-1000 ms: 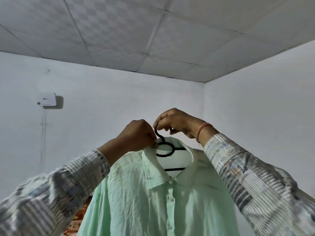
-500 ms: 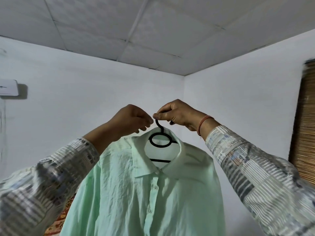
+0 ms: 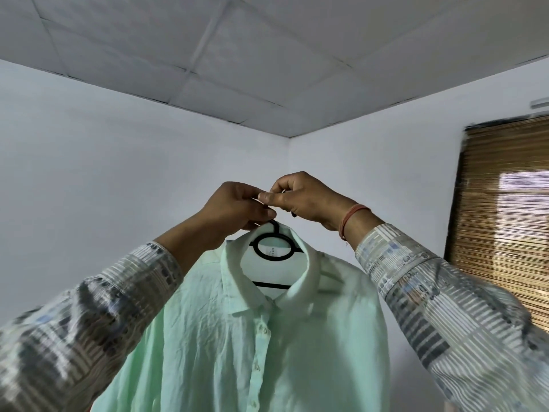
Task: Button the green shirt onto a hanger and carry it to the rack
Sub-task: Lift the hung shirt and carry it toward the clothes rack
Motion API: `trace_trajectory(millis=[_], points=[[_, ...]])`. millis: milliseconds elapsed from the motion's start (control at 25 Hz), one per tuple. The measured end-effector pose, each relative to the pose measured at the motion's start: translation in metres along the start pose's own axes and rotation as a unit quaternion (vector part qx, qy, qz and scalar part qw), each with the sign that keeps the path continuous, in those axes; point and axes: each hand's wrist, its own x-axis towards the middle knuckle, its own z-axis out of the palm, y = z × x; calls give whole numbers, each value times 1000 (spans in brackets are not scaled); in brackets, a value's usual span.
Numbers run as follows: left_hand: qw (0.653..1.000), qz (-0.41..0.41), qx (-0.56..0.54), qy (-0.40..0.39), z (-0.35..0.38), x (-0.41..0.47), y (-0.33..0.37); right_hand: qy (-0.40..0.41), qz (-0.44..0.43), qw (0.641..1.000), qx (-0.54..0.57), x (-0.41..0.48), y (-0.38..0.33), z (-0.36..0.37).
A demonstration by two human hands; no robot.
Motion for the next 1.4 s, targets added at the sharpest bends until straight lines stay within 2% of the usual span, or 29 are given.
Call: trace_trajectory(millis=[160, 320, 600, 760, 920, 1040, 1160, 1320, 1400], points=[[999, -10, 14, -29, 55, 5, 30, 37, 17, 999, 7, -44, 18, -54], [996, -2, -7, -89, 118, 11, 68, 43, 26, 998, -43, -96, 30, -121], [984, -2, -106, -142, 269, 4, 117, 143, 86, 986, -30, -217, 74, -227], [976, 3, -102, -194, 349, -2, 137, 210, 130, 967, -58, -296, 105, -265], [954, 36, -83, -287, 430, -11, 155, 277, 193, 933, -122, -369, 128, -295], [917, 43, -88, -386, 491, -21, 167, 300, 240, 910, -154, -426, 128, -319], [887, 47, -121, -444, 552, -43, 185, 326, 295, 876, -196, -479, 120, -345], [860, 66, -195, -467, 633, -91, 214, 387, 375, 802, -259, -549, 117, -370], [841, 78, -237, -480, 678, -124, 235, 413, 426, 744, -307, -601, 115, -384]])
